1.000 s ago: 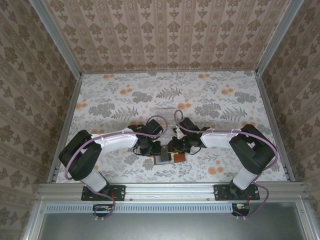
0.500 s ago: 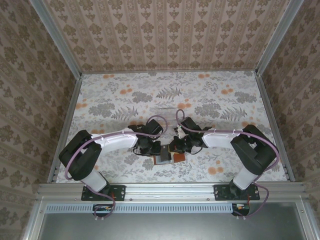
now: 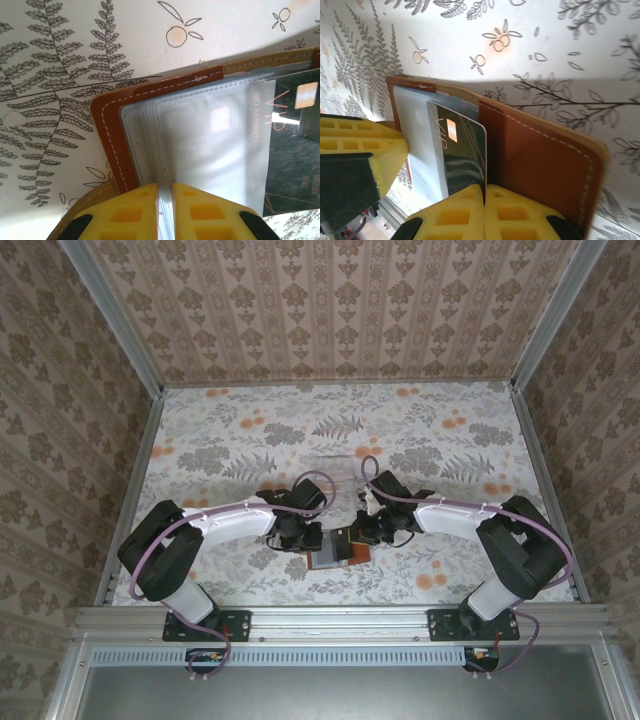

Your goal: Take the credit cards out of the card holder

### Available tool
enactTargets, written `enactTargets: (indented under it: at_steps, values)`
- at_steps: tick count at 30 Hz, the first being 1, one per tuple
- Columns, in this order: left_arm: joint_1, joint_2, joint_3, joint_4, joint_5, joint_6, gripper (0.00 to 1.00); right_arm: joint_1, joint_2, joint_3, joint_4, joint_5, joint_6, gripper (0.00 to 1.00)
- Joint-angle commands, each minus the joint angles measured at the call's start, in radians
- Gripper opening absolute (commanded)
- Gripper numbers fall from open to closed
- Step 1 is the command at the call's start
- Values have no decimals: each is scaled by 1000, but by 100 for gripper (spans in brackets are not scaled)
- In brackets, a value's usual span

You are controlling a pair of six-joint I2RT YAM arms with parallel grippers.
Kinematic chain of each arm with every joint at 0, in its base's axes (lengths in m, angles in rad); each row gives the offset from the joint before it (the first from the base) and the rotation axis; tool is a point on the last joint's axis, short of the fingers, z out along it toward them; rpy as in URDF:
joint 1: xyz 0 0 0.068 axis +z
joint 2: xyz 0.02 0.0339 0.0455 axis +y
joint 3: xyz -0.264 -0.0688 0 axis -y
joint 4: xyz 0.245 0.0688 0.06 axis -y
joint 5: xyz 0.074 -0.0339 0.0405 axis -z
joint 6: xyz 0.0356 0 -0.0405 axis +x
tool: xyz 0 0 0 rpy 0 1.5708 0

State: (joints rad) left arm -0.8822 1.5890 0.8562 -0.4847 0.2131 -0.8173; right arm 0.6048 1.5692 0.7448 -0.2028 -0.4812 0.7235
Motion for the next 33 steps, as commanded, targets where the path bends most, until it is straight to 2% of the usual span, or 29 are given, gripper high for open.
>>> enactTargets:
  at_steps: [1, 19, 23, 28, 33]
  values:
    - [-3, 24, -21, -46, -33, 9, 14, -11, -23, -1, -108, 83, -43, 6]
    - [-4, 16, -16, -43, -32, 11, 14, -12, -50, 33, -185, 142, -65, 6]
    - [-5, 11, -19, -34, -28, 12, 14, -10, -37, 22, -130, 82, -40, 7]
    - [-8, 14, -25, -8, -11, 8, 14, 5, -31, -1, -26, -20, 24, 13]
    - [-8, 18, -17, -6, -9, 11, 14, 29, -35, 4, -23, -12, 45, 14]
